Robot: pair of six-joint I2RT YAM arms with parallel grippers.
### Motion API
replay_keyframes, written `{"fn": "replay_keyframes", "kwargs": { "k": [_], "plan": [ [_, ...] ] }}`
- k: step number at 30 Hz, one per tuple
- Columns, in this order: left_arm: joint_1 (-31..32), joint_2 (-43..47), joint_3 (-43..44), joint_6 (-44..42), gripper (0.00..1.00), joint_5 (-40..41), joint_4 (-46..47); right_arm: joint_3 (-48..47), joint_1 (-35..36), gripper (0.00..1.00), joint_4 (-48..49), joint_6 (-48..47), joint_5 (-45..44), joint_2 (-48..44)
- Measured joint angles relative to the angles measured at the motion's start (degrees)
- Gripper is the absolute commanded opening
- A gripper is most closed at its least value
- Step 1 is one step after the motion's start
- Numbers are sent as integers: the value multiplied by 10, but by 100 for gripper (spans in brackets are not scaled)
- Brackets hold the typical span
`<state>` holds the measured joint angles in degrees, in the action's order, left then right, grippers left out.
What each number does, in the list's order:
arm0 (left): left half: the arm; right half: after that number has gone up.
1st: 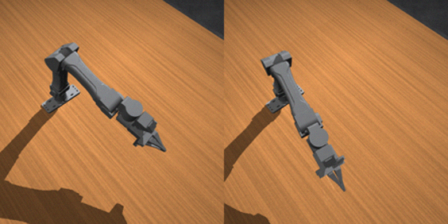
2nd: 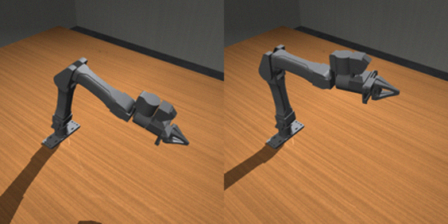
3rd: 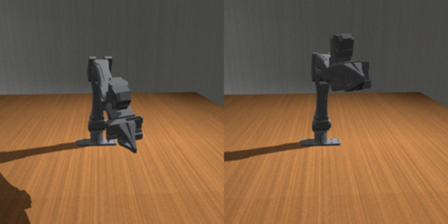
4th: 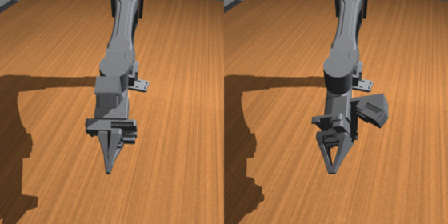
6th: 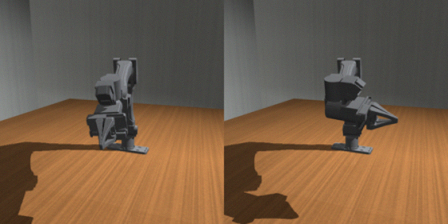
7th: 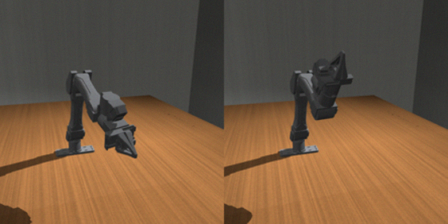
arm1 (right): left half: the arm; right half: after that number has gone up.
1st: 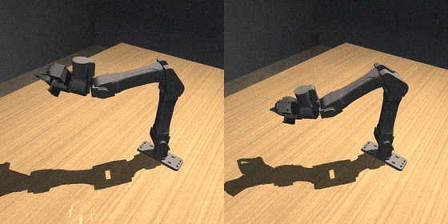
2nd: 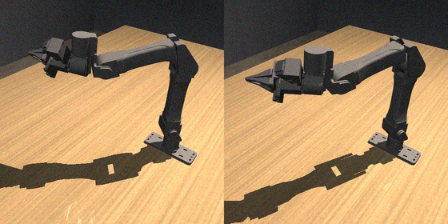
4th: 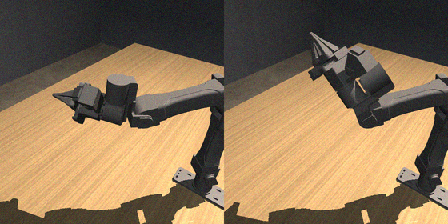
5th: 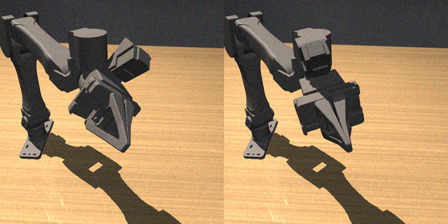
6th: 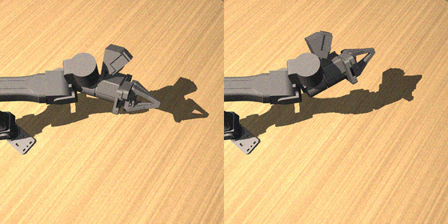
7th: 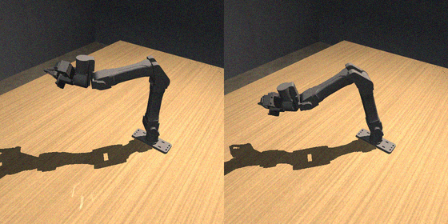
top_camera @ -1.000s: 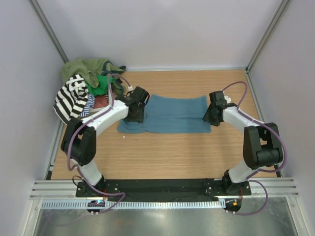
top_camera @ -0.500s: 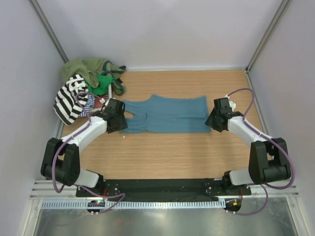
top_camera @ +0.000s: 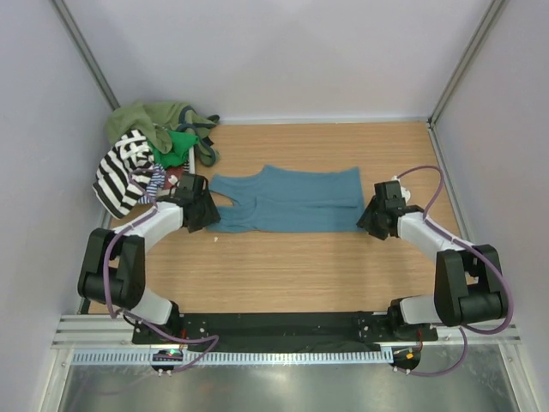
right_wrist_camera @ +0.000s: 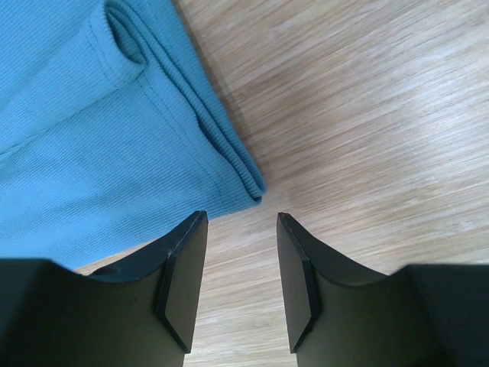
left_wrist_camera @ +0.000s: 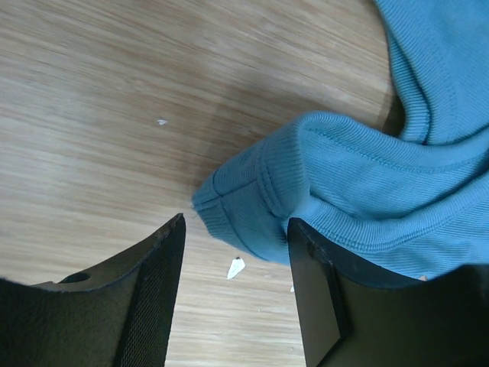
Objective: Fold and stack the tank tops
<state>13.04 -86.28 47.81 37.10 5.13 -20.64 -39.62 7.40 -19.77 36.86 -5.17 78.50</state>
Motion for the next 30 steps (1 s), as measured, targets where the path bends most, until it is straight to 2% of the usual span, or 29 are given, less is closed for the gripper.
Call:
{"fn": "replay_keyframes", "kwargs": {
  "k": [3,7,8,15,21,23,24,25,30],
  "plan": [
    [0,-25,4,0,45,-9,6,4,-4,48,0,1,0,-2],
    [-7,-42,7,6,2,-14,13,4,-8,47,0,1,0,-3],
    [-9,-43,7,7,0,-15,13,5,-9,47,1,1,0,-3],
    [-25,-29,6,4,0,-15,17,11,-16,46,5,1,6,-2],
    [-27,-22,6,4,0,-17,18,13,-16,40,37,8,39,20],
    [-27,-22,6,4,0,-17,18,12,-16,28,47,10,52,33],
    [-27,-22,6,4,0,-17,18,12,-16,18,55,10,56,36],
    [-27,-22,6,4,0,-17,18,12,-16,3,57,12,59,40],
    [-27,-21,6,6,0,-15,16,12,-16,1,54,24,53,41]
  ]
}}
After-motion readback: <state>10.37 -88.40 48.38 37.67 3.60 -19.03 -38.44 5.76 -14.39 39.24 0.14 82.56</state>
